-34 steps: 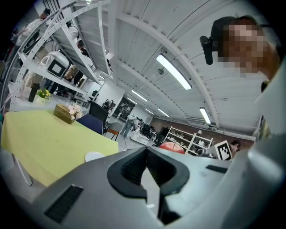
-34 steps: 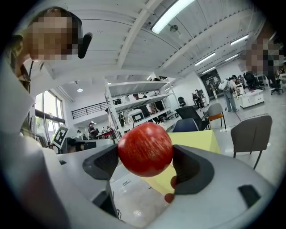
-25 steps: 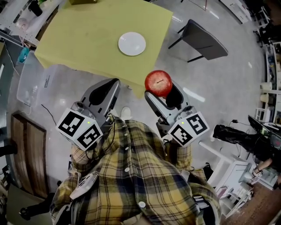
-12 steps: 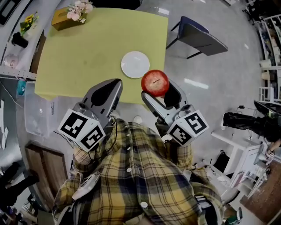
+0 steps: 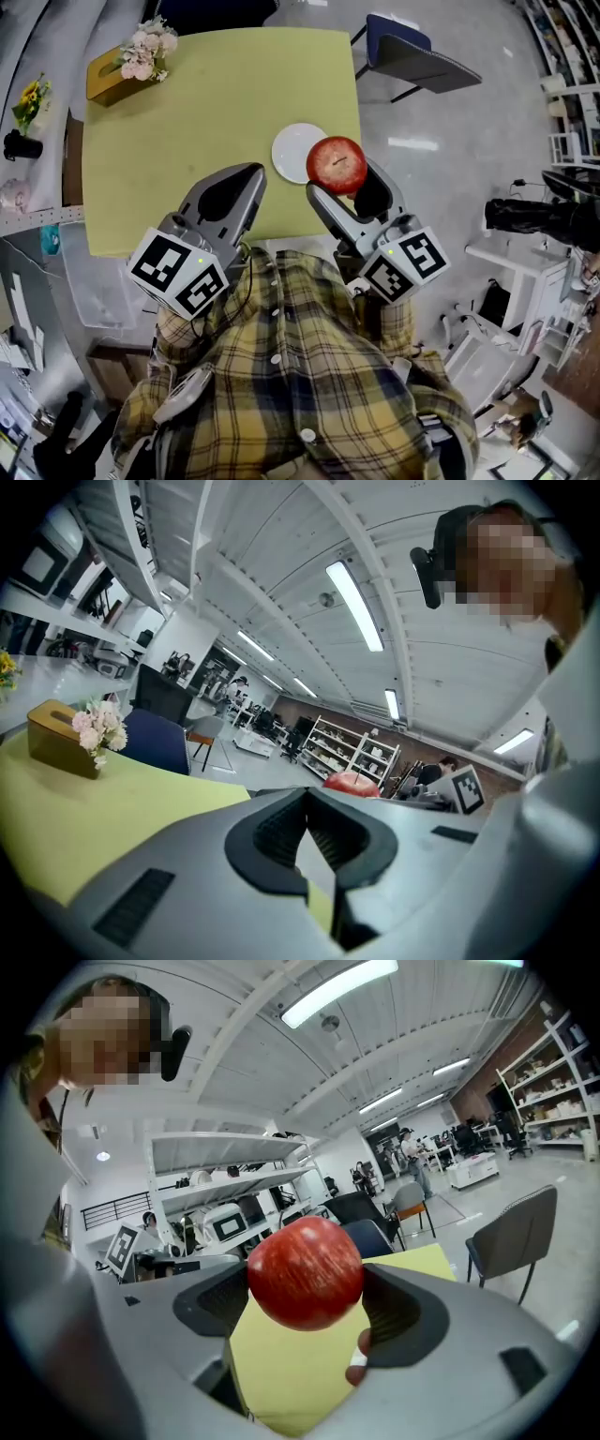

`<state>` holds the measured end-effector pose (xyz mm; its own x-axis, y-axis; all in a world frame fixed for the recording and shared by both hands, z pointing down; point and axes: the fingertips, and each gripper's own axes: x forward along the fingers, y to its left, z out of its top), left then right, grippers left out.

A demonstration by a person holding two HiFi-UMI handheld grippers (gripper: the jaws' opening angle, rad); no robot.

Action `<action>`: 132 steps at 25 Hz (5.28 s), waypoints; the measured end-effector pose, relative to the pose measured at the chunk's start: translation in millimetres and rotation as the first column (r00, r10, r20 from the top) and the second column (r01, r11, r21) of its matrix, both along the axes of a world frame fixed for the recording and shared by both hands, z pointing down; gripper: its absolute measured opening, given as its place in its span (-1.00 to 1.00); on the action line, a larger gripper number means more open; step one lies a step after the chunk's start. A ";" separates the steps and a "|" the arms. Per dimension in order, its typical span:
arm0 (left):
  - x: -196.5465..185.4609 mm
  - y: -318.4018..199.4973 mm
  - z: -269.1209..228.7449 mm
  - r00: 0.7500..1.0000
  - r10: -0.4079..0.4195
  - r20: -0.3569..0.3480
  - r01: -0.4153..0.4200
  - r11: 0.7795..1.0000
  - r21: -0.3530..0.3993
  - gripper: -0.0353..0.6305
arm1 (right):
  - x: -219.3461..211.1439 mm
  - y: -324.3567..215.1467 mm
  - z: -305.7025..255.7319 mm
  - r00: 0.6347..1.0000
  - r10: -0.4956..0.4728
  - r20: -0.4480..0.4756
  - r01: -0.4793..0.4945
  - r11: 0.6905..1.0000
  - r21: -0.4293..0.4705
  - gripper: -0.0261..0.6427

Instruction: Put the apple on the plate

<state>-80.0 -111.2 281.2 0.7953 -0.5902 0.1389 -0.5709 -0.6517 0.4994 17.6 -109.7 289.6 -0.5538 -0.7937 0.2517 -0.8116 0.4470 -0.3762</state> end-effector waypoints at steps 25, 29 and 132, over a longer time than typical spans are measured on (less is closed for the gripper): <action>1.1 -37.0 10.1 1.000 -0.008 -0.010 0.008 0.999 -0.047 -0.87 | 1.9 -44.3 34.0 1.000 -0.004 -0.003 0.003 0.997 -0.083 0.20; 0.7 -43.3 9.4 1.000 -0.029 0.005 0.030 0.999 -0.038 -0.87 | 2.4 -53.5 54.7 0.999 -0.034 -0.016 0.032 0.993 -0.115 0.20; 10.4 -30.1 83.5 0.999 -0.005 0.046 0.014 0.979 -0.204 -0.87 | 12.2 -47.0 221.7 0.980 -0.083 -0.180 -0.002 0.905 -0.425 0.21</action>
<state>-69.6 -141.3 364.8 0.7800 -0.5529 0.2931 -0.6014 -0.5330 0.5951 29.8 -156.7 511.3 -0.4917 -0.5679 0.6601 -0.8707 0.3152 -0.3775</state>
